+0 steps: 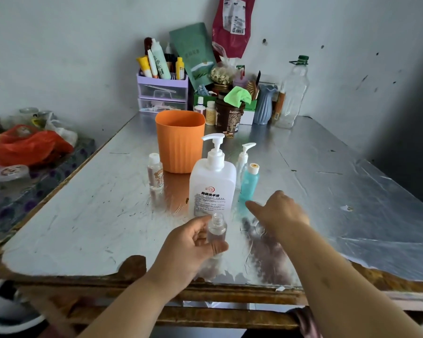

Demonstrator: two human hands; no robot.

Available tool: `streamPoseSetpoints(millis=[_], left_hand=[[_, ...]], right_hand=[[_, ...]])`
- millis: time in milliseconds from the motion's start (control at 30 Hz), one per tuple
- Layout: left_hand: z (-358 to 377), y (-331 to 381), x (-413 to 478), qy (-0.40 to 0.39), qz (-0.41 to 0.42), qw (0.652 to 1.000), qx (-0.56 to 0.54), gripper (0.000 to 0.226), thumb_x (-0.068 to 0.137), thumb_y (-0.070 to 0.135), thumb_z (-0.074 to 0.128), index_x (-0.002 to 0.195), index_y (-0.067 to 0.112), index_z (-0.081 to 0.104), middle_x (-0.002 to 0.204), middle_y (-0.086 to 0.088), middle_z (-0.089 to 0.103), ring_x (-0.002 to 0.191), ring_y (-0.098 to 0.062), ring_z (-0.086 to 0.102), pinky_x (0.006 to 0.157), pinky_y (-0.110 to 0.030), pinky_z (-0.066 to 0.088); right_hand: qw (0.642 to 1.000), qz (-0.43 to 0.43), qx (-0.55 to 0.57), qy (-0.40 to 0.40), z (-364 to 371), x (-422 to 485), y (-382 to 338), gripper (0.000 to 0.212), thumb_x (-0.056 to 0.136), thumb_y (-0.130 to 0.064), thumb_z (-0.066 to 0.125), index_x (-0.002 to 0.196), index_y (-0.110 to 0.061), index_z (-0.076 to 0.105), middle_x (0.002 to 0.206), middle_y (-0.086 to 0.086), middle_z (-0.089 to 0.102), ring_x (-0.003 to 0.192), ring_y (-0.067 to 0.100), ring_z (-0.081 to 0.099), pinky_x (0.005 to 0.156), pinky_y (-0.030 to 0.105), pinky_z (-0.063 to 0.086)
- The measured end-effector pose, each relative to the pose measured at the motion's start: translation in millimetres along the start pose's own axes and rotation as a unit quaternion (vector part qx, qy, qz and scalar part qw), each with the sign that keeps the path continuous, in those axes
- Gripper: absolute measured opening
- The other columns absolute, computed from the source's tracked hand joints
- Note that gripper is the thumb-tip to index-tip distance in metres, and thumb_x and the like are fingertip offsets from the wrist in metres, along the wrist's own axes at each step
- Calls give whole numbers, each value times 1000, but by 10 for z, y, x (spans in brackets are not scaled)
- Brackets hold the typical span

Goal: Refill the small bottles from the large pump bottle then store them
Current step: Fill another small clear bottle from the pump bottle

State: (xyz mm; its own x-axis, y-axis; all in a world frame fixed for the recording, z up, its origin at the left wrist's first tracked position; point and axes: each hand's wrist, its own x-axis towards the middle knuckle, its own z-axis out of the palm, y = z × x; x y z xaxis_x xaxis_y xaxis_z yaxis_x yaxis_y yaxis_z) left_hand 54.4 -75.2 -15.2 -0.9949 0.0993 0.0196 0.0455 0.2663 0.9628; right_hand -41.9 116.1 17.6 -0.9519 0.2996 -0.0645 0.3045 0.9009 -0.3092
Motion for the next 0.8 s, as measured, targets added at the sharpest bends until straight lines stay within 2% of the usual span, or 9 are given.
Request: streamPoseSetpoints(millis=[67,133,233,300,400,467,567,733,800], left_hand=[[0,-1,-8,1,10,1000,12,44,74,38,78,114,43,58,113,27,67,106,5,62,100,-19,46],[-7,-14,-15,2,17,1000,15,44,75,40,77,114,44,58,113,27,67,107,4,62,98,-19,47],[-13,-31,-12,11,22,1000,6,44,72,40,76,112,45,58,110,28,68,104,5,63,92,-14,48],[-10,-40,-14,16,24,1000,2,44,71,39,75,112,44,58,106,28,69,101,5,64,86,-11,49],[-11,-41,-14,16,24,1000,-1,53,72,37,76,122,33,60,107,23,71,100,2,66,92,-20,51],[-16,-50,-2,16,23,1000,-6,58,72,36,77,127,28,60,108,20,71,102,0,66,96,-26,51],[-16,-73,11,18,15,1000,-9,68,69,41,79,132,25,57,115,17,70,108,-3,65,102,-34,49],[-5,-55,22,24,7,1000,2,65,67,49,76,128,36,59,122,24,65,114,1,60,105,-35,46],[-6,-48,20,23,10,1000,11,62,68,49,75,127,38,59,121,26,65,112,3,60,102,-31,46]], right_hand=[[1000,6,26,-11,31,43,41,39,81,-43,58,96,-8,54,71,1,55,62,20,54,48,24,34],[996,12,82,-30,57,62,97,29,79,-34,58,84,-6,61,66,3,58,55,20,52,48,22,35],[956,30,288,-55,31,-9,164,27,77,-26,56,57,-8,59,56,7,53,49,22,43,54,26,37],[863,44,490,-114,-10,-95,206,21,81,-22,60,66,-8,63,64,9,50,52,18,38,49,26,35],[666,6,711,-225,-126,-299,189,25,87,-20,61,100,1,65,73,6,54,59,13,44,44,20,40],[611,-33,753,-241,-185,-423,126,32,83,-23,60,105,-1,65,75,4,58,63,12,50,49,19,46],[616,-93,749,-224,-182,-580,-2,29,81,-26,60,101,-7,69,80,3,63,69,10,55,55,19,48],[749,-181,627,-112,-175,-728,-195,20,91,-28,58,94,-12,70,89,10,67,76,18,54,66,31,44],[798,-210,559,-83,-165,-766,-241,16,95,-25,55,92,-18,69,87,4,69,70,17,53,68,31,46]])
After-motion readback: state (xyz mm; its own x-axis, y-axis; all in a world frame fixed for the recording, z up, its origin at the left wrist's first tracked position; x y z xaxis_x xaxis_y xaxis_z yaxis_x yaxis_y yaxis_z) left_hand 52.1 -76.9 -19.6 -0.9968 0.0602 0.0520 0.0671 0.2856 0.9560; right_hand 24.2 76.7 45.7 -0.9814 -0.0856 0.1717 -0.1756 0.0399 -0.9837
